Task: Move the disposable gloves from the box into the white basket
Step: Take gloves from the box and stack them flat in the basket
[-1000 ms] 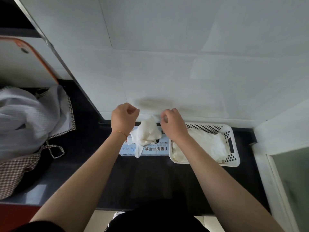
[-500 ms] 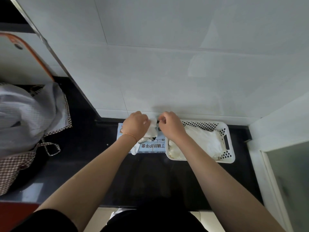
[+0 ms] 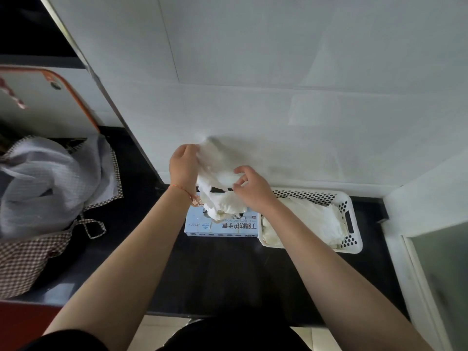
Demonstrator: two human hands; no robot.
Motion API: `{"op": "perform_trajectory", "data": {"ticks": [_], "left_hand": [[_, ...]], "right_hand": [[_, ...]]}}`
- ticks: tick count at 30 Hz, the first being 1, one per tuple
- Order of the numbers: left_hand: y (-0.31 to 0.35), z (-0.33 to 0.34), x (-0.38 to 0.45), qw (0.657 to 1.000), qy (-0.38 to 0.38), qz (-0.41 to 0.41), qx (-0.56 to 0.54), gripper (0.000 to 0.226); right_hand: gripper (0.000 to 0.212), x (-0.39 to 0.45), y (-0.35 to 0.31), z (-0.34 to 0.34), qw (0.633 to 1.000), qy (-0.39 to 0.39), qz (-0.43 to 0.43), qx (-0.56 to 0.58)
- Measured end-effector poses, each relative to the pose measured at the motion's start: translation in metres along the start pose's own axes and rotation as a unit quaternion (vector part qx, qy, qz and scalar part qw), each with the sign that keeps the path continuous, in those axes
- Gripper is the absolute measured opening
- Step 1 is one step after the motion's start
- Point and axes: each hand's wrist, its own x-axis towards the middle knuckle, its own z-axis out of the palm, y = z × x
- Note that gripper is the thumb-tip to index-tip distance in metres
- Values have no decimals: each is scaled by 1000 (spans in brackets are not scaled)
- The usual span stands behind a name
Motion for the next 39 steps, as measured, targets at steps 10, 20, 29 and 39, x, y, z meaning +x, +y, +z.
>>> {"op": "perform_trajectory", "data": {"ticks": [10, 20, 29, 39], "left_hand": [[-1, 12, -21, 951, -276, -18, 134, 33], [-26, 26, -30, 906, -367, 62, 201, 15], [-23, 29, -29, 920, -309, 80, 227, 15], [-38, 31, -21, 910, -330, -8, 251, 33]], "right_hand": [[21, -18, -41, -46, 994, -12, -38, 103], [9, -27, -33, -78, 992, 100, -52, 59], [13, -25, -30, -101, 970, 237, -55, 5], [24, -40, 27, -106, 977, 178, 116, 4]]}}
